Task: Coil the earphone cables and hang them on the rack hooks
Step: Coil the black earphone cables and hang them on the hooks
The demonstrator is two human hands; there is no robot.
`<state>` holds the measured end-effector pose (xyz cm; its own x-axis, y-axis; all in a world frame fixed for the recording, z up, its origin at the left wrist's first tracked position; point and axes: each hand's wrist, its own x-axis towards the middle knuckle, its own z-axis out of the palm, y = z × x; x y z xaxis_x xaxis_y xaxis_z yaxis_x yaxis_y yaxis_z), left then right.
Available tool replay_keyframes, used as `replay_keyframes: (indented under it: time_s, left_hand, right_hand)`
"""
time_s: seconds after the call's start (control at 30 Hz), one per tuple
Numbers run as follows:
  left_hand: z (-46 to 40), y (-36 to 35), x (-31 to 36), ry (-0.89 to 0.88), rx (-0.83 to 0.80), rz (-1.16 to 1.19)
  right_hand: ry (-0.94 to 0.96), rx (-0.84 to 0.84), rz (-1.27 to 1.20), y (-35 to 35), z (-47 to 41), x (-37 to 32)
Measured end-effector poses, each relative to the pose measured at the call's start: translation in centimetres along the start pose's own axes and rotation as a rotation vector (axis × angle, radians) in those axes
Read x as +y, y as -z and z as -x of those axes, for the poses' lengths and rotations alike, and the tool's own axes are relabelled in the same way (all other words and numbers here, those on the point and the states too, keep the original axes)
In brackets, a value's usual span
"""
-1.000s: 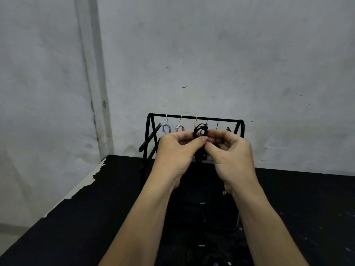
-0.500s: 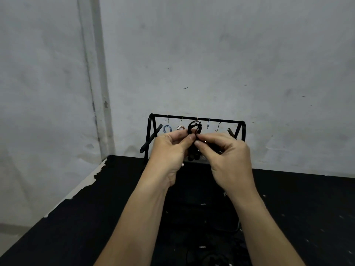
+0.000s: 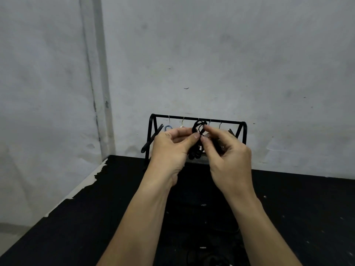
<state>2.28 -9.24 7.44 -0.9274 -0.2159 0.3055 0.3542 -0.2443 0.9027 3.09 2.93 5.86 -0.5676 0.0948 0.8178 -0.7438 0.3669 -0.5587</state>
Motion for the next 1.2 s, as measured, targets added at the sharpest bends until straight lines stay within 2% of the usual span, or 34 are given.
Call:
replay_keyframes:
  time_s: [0.27,0.5,0.63,0.77,0.9,0.97,1.07,1.2]
  left_hand:
    - [-0.1,0.2,0.1,0.013,-0.008,0.003]
    - [0.2,0.1,0.6,0.087,-0.184,0.104]
    - [0.2,0.1,0.4,0.144,-0.215,0.198]
    - [0.0,0.4,0.4,0.231,-0.232,0.290]
    - [0.3,0.0,0.6,0.265,-0.238,0.331]
    - [0.4,-0.3,0.4,0.238,-0.200,0.308]
    - [0.5,-0.6,-0.1,0.115,-0.139,0.178]
    - [0.6,-0.9,-0.6,0.022,-0.109,0.078]
  right_hand:
    - [-0.014,-0.074,-0.002,0.2,-0.2,0.4]
    - [-0.020,-0.058,0.040,0.5,-0.4,0.4]
    - [-0.030,-0.072,0.036,0.9,-0.5,0.2]
    - [-0.057,-0.150,-0.035,0.8,-0.5,0.0]
    - [-0.154,-0.067,-0.170,0.6,-0.5,-0.3]
    - [-0.250,-0.029,-0.277,0.6,-0.7,-0.4]
    - [-0.358,-0.066,-0.321,0.7,-0.8,-0.2]
    - [-0.375,-0.064,-0.335,0.7,-0.8,0.1]
